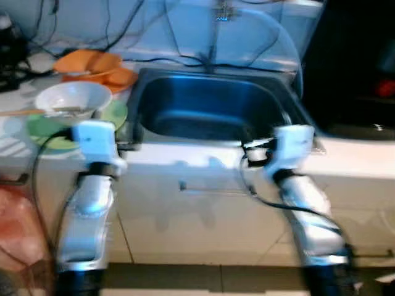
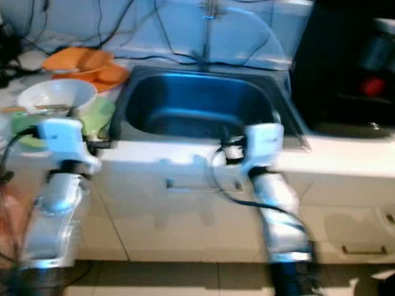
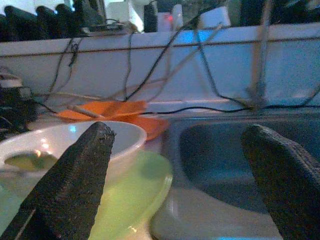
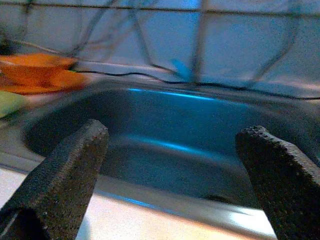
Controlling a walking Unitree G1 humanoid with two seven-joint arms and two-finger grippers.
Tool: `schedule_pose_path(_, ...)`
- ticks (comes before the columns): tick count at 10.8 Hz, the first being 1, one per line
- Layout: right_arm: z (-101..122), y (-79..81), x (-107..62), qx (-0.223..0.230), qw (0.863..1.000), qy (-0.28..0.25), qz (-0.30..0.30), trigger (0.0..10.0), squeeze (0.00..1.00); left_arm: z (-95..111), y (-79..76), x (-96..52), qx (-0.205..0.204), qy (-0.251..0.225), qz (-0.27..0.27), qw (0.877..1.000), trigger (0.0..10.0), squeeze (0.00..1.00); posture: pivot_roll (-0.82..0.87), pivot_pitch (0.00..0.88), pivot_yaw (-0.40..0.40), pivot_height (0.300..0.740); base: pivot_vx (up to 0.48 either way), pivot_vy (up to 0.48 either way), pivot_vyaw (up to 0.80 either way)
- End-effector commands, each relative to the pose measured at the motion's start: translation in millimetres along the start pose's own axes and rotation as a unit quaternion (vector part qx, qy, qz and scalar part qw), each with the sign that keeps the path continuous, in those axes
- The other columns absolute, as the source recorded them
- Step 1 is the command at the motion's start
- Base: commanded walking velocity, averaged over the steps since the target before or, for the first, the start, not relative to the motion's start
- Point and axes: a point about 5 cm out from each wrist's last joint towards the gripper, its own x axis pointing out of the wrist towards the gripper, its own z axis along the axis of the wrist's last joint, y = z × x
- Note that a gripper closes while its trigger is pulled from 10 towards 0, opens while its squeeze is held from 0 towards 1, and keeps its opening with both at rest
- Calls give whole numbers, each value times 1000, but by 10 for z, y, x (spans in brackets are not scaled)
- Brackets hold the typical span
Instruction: Kitchen organization
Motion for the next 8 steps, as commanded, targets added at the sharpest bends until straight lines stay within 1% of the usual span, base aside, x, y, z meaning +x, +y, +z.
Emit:
schedule_pose_path(1,-22,-157,-38,5,1000,14,-25,10000,0,80,-109,26,3,-23,-12,1000,10000,0,90,0,-60,740,0,0,0)
schedule_pose_path(3,-43,-196,-31,-5,999,22,-42,10000,0,145,-99,36,11,-39,-4,999,10000,0,90,0,-60,740,0,0,0)
schedule_pose_path(6,12,-167,-41,-22,999,5,-34,10000,0,193,-130,40,28,-55,-17,998,10000,0,86,0,-54,740,0,0,0)
schedule_pose_path(7,12,-204,-43,-34,998,3,-52,10000,0,222,-153,39,31,-64,-20,997,10000,0,86,0,-53,740,0,0,0)
schedule_pose_path(8,-24,-178,-58,33,999,10,-37,10000,0,220,-161,27,39,-65,-24,997,10000,0,88,0,-55,740,0,0,0)
